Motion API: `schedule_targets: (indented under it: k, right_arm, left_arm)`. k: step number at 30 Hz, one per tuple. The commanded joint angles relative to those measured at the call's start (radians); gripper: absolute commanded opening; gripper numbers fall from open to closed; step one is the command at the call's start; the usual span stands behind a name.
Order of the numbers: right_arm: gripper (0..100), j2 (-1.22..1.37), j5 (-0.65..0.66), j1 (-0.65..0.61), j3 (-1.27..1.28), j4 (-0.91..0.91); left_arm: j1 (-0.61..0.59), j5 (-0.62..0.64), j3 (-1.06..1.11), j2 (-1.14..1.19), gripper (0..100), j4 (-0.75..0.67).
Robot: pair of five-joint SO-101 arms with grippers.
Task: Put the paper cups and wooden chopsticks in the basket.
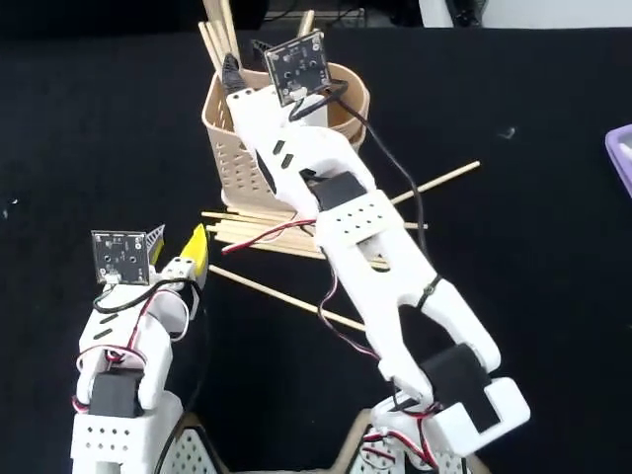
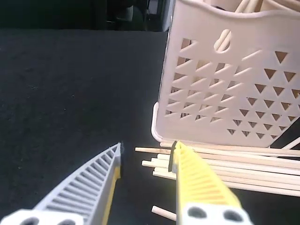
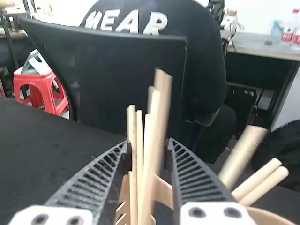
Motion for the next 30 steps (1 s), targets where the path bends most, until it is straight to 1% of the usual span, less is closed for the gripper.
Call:
schedule_targets:
  k: [1, 5, 9, 11, 15, 17, 19, 21, 24, 27, 30]
  right_arm:
    - [11.3, -0.018, -0.006, 0.012, -0.090, 0.040]
    - [10.9, -0.067, -0.006, 0.012, -0.139, 0.123]
    - [11.0, -0.236, -0.003, 0.011, -0.147, 0.250]
    - [11.0, -0.348, -0.002, 0.011, -0.145, 0.356]
    - [11.0, -0.575, 0.002, 0.029, -0.143, 0.655]
    - [11.0, -0.668, 0.002, 0.083, -0.143, 0.812]
    - [11.0, -0.750, 0.002, 0.141, -0.143, 0.951]
    - [11.2, -0.814, 0.002, 0.226, -0.140, 1.076]
    - [11.3, -0.869, 0.003, 0.342, -0.130, 1.244]
    - [11.3, -0.881, 0.052, 0.413, -0.031, 1.287]
    - [11.3, -0.860, 0.080, 0.439, 0.150, 1.208]
  left_arm:
    - [0.012, -0.008, -0.012, -0.005, 19, 0.003]
    - [0.010, -0.005, -0.015, 0.000, 19, 0.003]
    - [0.010, -0.002, -0.019, 0.002, 19, 0.003]
    - [0.005, -0.002, -0.051, 0.003, 19, 0.028]
    - [0.010, -0.006, -0.151, 0.005, 19, 0.129]
    - [0.010, -0.009, -0.193, 0.005, 19, 0.155]
    - [0.010, -0.044, -0.232, 0.006, 19, 0.172]
    - [0.010, -0.075, -0.268, 0.006, 19, 0.190]
    - [0.010, -0.083, -0.326, 0.051, 19, 0.209]
    - [0.010, -0.078, -0.397, 0.189, 19, 0.207]
    - [0.010, -0.078, -0.461, 0.391, 19, 0.207]
